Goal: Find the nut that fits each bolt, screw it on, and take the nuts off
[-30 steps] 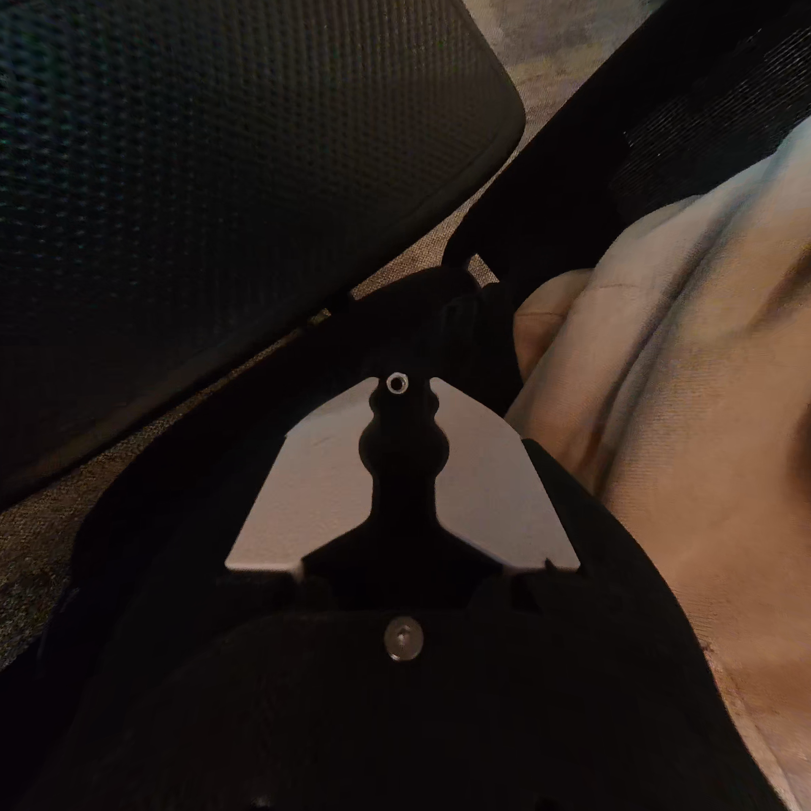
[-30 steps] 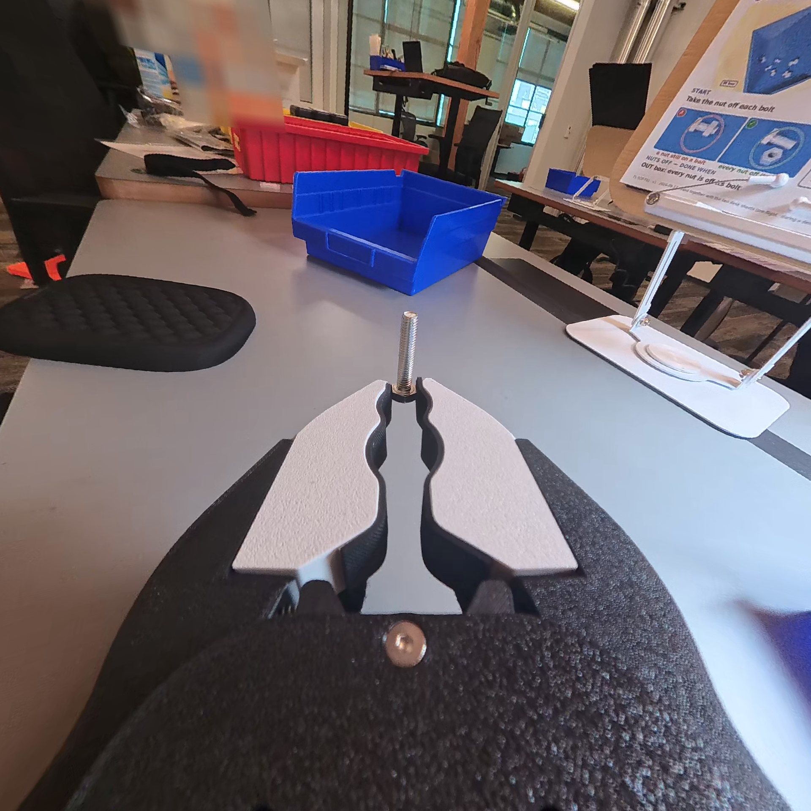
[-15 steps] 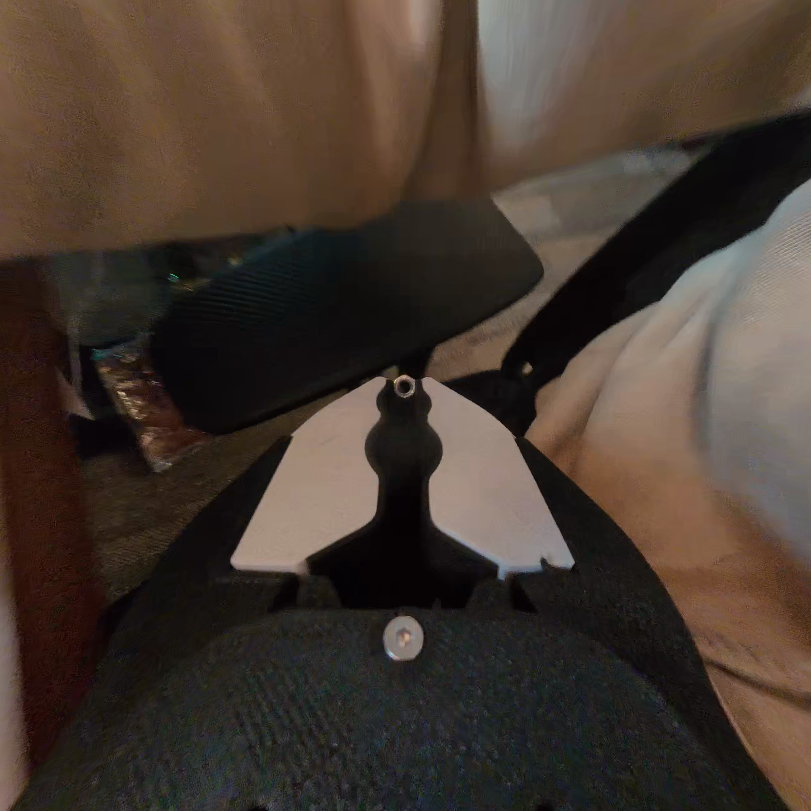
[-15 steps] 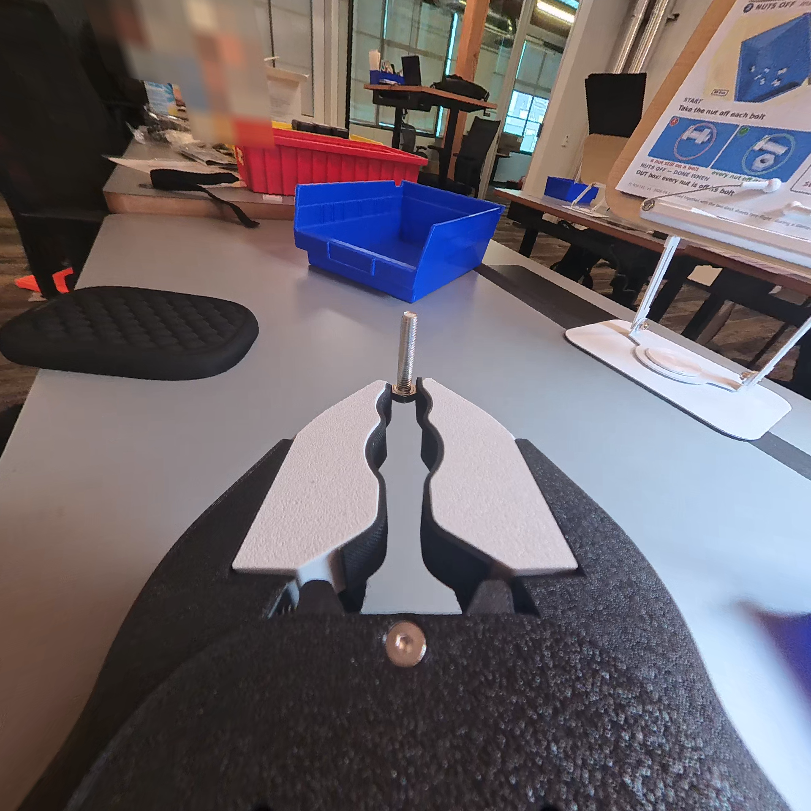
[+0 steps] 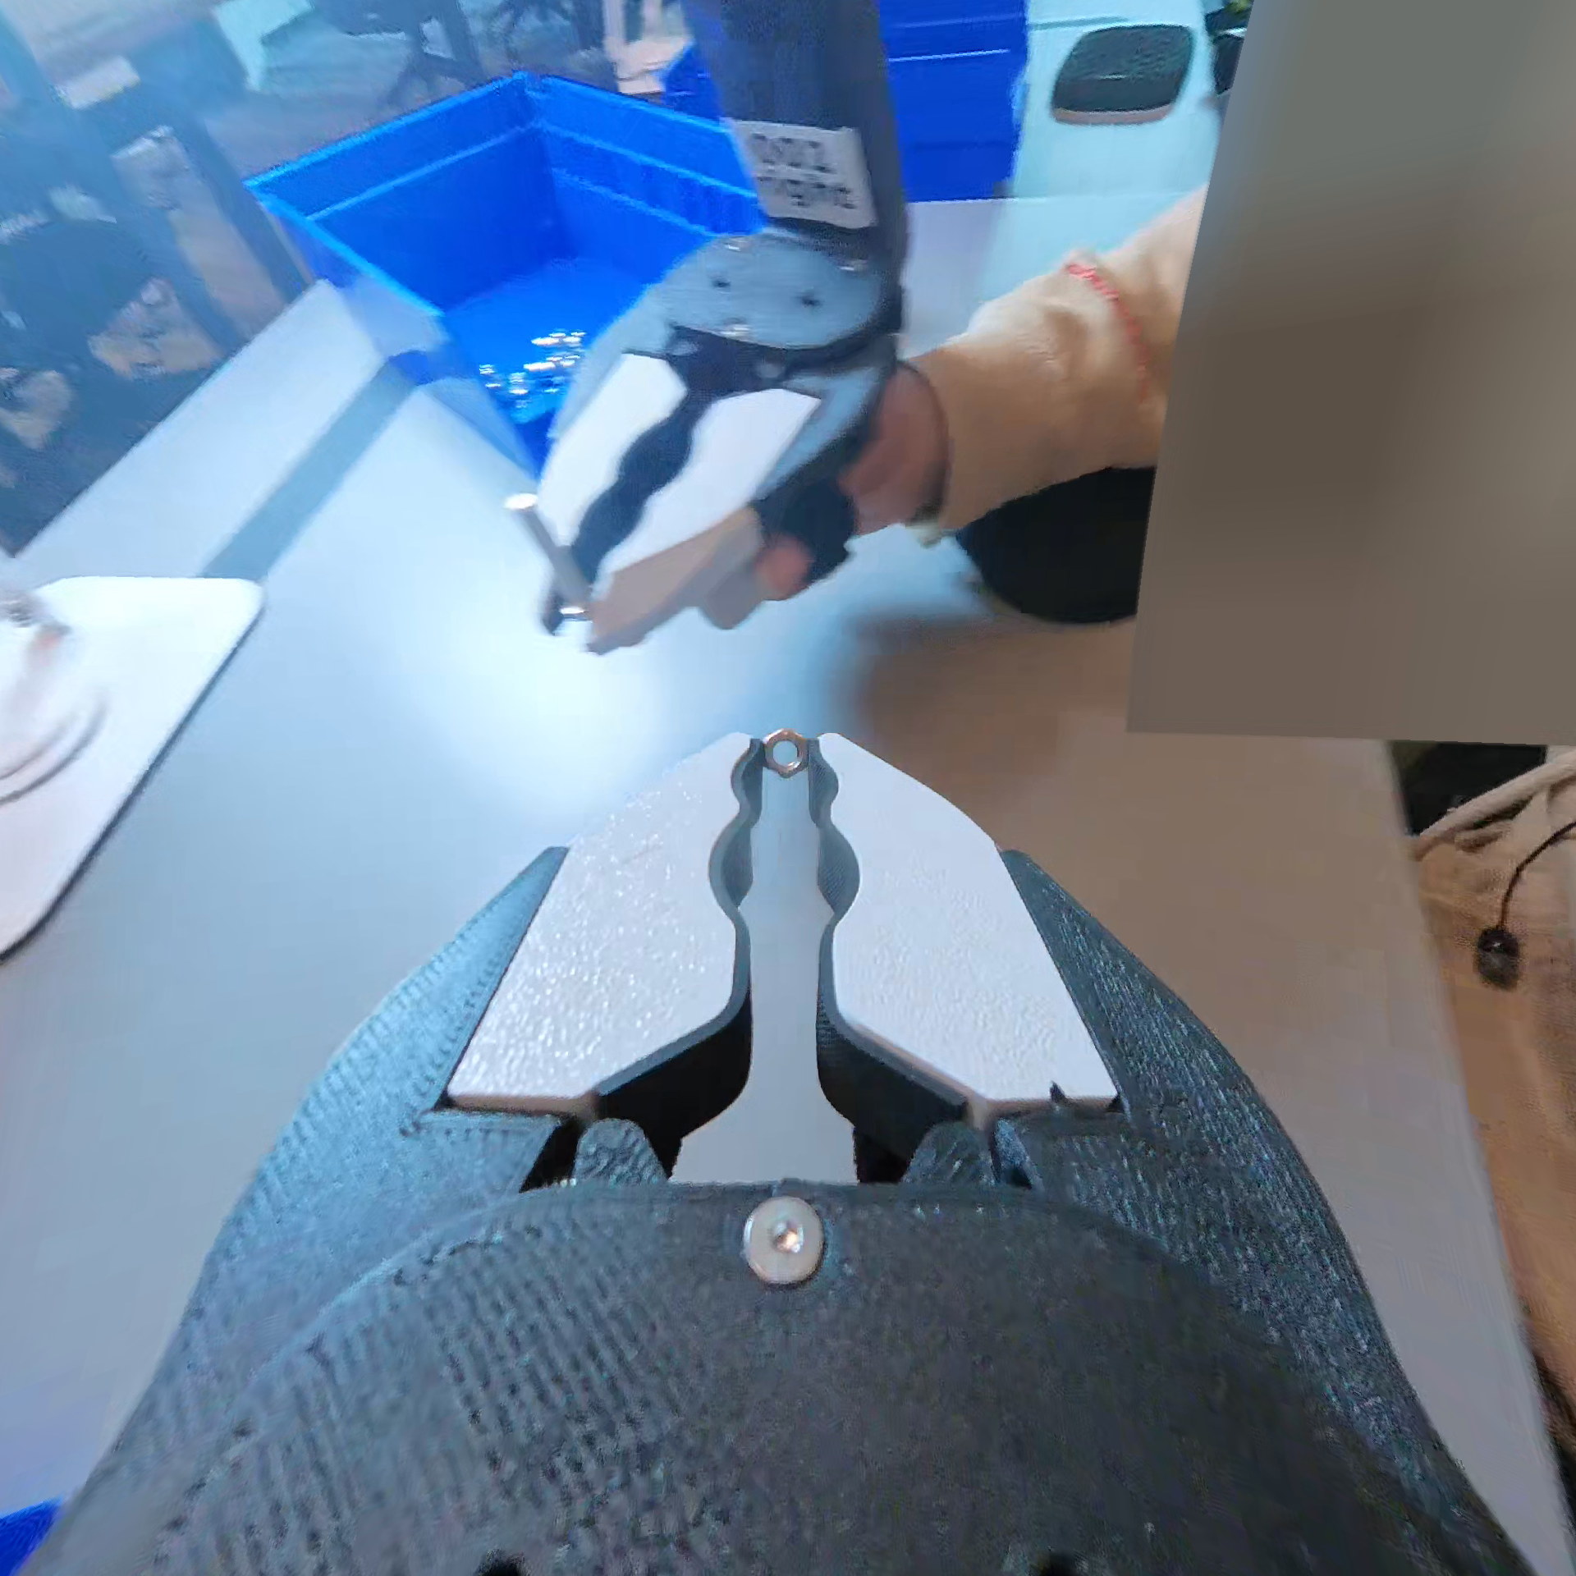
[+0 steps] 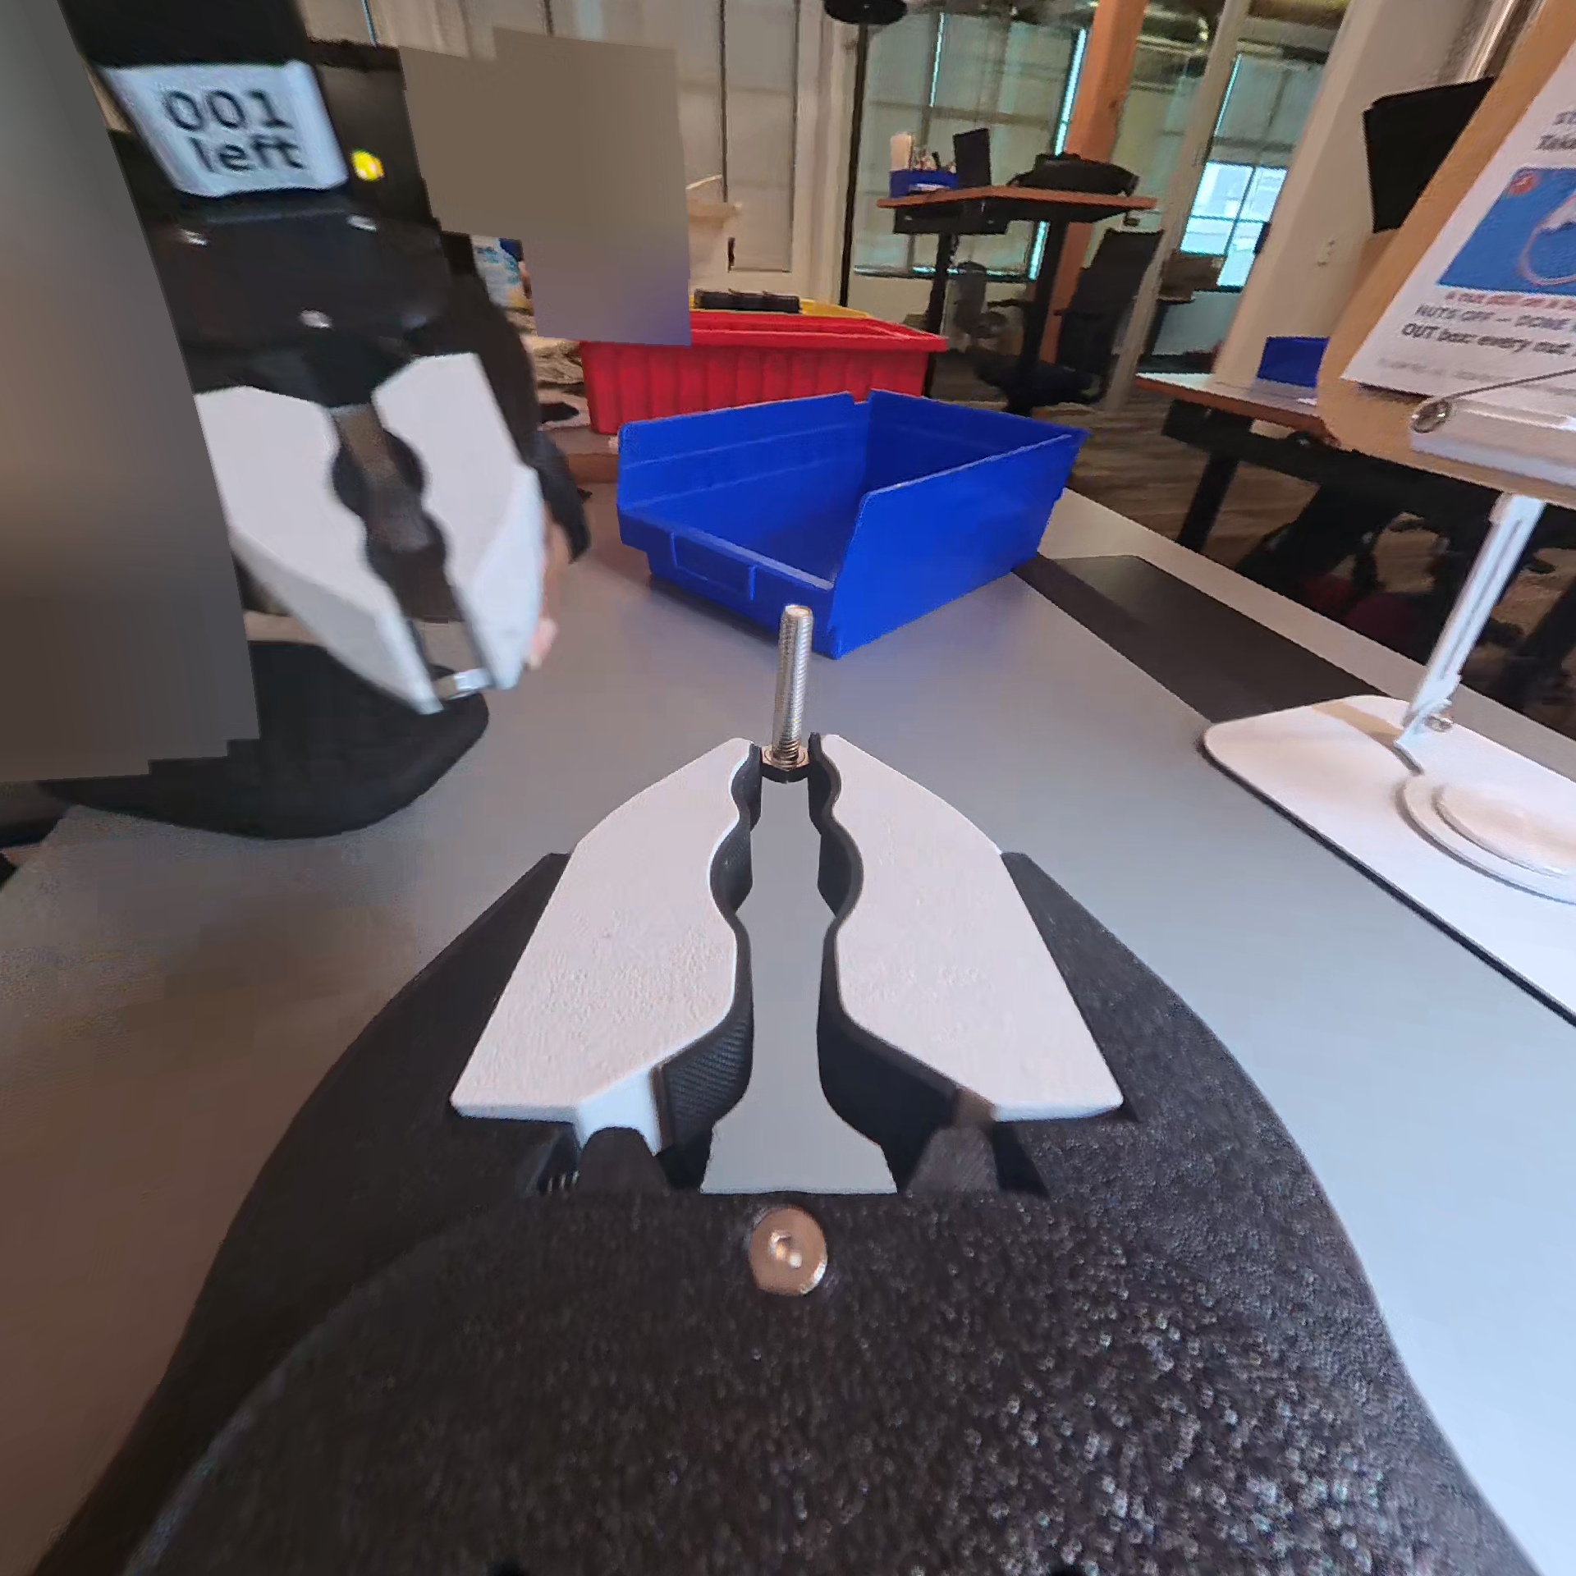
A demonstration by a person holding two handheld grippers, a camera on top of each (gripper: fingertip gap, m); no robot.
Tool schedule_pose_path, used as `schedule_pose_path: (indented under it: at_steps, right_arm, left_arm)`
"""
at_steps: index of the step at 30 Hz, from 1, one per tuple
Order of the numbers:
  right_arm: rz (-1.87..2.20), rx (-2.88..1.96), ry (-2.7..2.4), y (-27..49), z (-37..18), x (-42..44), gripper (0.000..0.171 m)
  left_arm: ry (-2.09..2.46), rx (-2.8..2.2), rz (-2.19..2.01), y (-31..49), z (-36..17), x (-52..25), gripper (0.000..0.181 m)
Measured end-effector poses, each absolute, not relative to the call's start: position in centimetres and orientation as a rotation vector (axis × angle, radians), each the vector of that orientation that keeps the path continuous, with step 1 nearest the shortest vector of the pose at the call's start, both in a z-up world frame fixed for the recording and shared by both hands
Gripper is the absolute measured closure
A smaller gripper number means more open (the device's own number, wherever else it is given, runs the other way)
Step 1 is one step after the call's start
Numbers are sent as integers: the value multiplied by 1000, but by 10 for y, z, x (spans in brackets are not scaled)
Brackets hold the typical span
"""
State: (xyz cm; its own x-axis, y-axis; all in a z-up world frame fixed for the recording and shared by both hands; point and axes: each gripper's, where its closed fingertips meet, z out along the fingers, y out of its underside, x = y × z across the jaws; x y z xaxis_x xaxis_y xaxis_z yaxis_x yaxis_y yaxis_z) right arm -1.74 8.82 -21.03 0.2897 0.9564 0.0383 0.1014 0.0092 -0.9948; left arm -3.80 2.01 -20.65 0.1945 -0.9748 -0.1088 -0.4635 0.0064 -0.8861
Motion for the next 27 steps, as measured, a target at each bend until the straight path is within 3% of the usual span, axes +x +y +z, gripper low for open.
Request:
schedule_pose_path:
  at_steps: [6,27]
  right_arm:
    - [941,-1439,-1074,74,-231,-30,161]
    - [883,-1478,-1206,44,-253,-62,161]
  left_arm:
    - [1374,-1530,-752,53,-202,-49,171]
    - [1712,-1573,-740,38,-216,-48,171]
